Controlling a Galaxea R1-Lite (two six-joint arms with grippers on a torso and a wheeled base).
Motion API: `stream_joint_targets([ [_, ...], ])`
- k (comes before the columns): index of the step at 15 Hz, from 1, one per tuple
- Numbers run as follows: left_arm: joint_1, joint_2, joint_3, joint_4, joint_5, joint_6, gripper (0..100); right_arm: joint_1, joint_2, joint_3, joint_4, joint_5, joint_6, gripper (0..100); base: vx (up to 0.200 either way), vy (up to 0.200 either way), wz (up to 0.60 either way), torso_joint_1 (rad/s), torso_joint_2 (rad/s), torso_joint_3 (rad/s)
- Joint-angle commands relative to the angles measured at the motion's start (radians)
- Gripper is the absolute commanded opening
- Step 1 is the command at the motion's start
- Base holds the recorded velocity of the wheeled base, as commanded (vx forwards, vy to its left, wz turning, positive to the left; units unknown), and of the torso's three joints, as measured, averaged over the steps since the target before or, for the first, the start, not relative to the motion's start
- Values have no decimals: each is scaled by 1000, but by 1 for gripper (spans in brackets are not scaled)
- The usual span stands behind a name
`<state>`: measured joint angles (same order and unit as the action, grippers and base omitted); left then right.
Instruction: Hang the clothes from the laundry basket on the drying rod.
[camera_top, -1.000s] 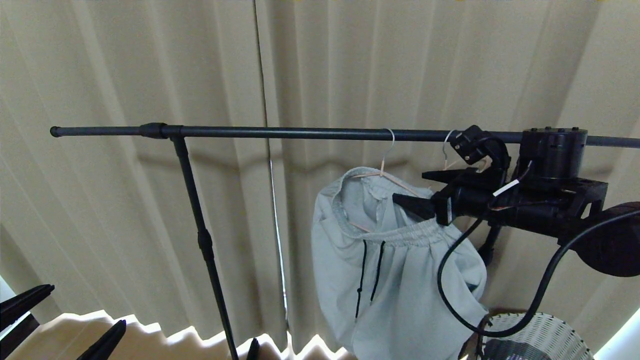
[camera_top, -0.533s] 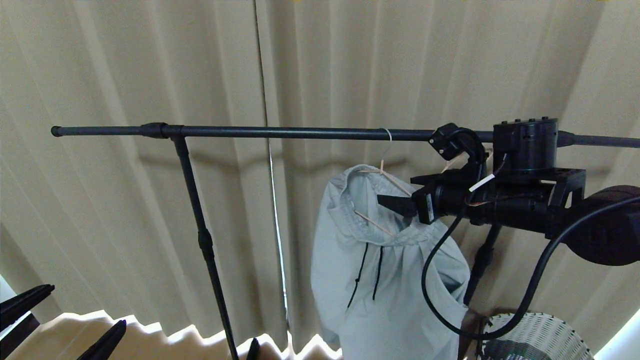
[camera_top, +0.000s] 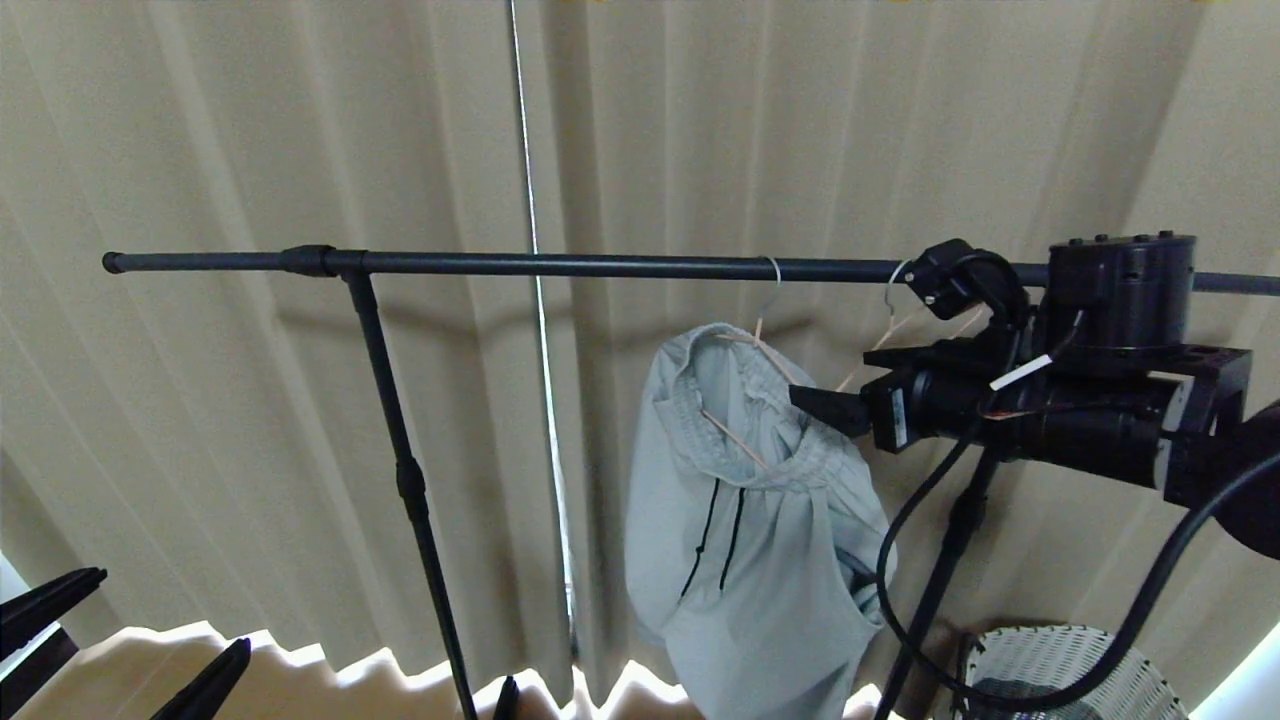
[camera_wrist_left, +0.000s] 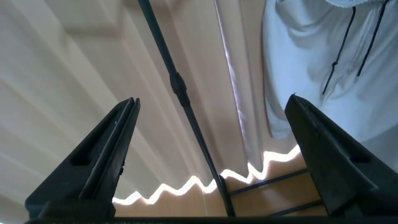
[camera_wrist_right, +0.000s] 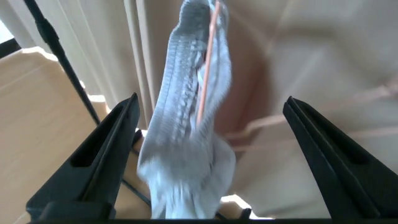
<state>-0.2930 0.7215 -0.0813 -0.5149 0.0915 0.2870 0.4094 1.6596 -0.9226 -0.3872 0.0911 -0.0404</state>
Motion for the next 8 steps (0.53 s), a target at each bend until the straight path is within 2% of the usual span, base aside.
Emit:
stream_joint_targets([
  [1,2,-1,0,-1,1,0,100,-17,-127,97,-16,-4,13,100,0,0,0,0,0,0],
  [3,2,-19,2,-1,4,-6,100,-78,-264,248,-51,-21,13,100,0,0,0,0,0,0],
  [6,3,-76,3,16,8,-25,100,-222,-423,404,-65,-21,8,100,0,0,0,0,0,0],
  [7,18,-106,-2,62,28,-43,100,-290,-494,461,-61,-21,5,100,0,0,0,0,0,0],
  [8,44,-128,-5,96,48,-43,100,-320,-529,485,-55,-21,5,100,0,0,0,0,0,0],
])
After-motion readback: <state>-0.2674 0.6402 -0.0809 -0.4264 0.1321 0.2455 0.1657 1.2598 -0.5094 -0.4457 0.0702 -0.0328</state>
